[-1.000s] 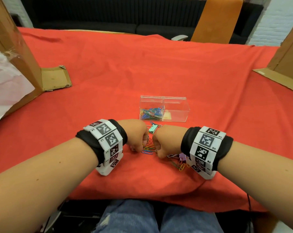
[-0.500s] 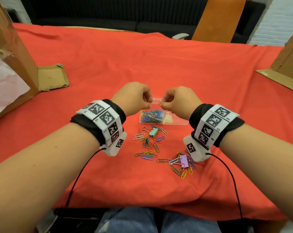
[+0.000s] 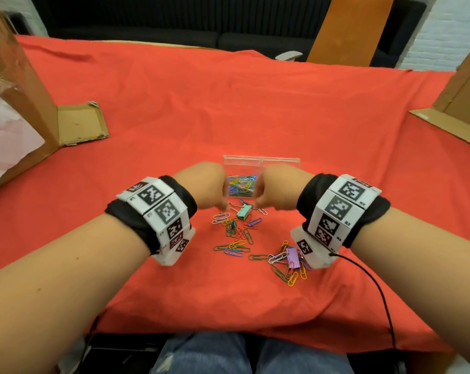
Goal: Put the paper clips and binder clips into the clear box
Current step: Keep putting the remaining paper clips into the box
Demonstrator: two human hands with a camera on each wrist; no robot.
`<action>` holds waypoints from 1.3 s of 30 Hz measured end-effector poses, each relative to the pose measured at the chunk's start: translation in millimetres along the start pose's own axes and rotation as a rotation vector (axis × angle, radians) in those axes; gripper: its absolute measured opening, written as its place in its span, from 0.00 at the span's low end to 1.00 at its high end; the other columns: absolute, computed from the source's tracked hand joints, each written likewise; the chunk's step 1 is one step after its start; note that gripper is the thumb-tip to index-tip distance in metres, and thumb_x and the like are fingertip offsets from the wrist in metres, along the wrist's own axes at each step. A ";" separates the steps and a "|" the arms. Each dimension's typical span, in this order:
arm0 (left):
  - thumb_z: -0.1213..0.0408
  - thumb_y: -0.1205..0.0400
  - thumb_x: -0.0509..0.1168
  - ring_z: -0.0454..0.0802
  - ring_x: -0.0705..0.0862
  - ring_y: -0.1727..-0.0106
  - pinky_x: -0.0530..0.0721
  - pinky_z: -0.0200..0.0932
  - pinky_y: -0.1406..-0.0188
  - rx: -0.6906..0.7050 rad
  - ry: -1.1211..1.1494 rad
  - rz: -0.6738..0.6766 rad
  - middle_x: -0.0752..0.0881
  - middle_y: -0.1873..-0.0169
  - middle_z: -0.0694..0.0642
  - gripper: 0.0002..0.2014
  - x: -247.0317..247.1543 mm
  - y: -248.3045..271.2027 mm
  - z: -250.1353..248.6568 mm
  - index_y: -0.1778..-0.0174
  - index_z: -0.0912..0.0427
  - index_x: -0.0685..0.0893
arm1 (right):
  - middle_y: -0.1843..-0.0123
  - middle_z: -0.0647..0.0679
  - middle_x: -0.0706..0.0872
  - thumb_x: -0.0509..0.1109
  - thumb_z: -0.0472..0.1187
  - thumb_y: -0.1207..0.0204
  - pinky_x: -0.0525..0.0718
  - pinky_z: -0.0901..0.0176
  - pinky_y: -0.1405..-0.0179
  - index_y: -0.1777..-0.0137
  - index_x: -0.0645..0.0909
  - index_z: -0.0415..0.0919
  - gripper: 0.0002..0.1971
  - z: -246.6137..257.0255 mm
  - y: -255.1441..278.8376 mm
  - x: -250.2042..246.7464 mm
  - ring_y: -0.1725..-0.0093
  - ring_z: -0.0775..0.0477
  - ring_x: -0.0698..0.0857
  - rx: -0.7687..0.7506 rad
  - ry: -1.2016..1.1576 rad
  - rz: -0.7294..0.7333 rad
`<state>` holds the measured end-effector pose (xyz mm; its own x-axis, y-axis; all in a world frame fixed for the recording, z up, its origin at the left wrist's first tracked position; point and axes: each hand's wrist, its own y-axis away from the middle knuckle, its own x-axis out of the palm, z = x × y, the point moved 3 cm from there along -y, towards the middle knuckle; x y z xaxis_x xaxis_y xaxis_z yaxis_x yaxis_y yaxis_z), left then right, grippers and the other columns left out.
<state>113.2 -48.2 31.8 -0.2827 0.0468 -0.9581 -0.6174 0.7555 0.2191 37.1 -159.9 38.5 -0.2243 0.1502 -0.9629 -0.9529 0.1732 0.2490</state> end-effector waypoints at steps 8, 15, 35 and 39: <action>0.51 0.35 0.79 0.49 0.80 0.55 0.76 0.41 0.58 0.040 -0.086 0.235 0.87 0.47 0.53 0.26 24.8 14.6 1.3 0.43 0.56 0.85 | 0.75 0.46 0.73 0.74 0.59 0.31 0.70 0.58 0.73 0.64 0.80 0.34 0.24 18.2 6.8 32.0 0.63 0.41 0.76 -0.070 0.199 0.194; 0.57 0.33 0.78 0.51 0.81 0.64 0.70 0.37 0.75 0.101 -0.123 0.290 0.91 0.59 0.58 0.17 35.3 16.4 -16.3 0.53 0.62 0.90 | 0.75 0.51 0.69 0.77 0.50 0.32 0.61 0.65 0.79 0.50 0.86 0.34 0.20 39.9 14.9 39.0 0.63 0.42 0.75 -0.212 0.225 0.132; 0.65 0.30 0.70 0.43 0.80 0.75 0.76 0.36 0.70 0.010 0.071 0.118 0.86 0.74 0.52 0.03 -4.9 19.4 -1.2 0.69 0.54 0.85 | 0.67 0.47 0.84 0.72 0.37 0.28 0.82 0.58 0.59 0.59 0.83 0.41 0.01 2.0 18.0 11.6 0.63 0.47 0.82 0.021 -0.151 -0.024; 0.66 0.29 0.71 0.46 0.80 0.74 0.77 0.38 0.64 0.034 0.123 -0.089 0.85 0.75 0.51 0.02 -28.8 8.5 0.3 0.66 0.54 0.86 | 0.74 0.49 0.83 0.73 0.37 0.29 0.81 0.63 0.65 0.61 0.84 0.43 0.02 -8.6 5.1 -12.4 0.70 0.47 0.84 0.082 -0.306 -0.188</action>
<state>116.3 -42.9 61.2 -0.3171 -0.0997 -0.9431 -0.6192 0.7750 0.1262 33.2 -169.2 50.8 0.0364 0.3899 -0.9201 -0.9494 0.3010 0.0900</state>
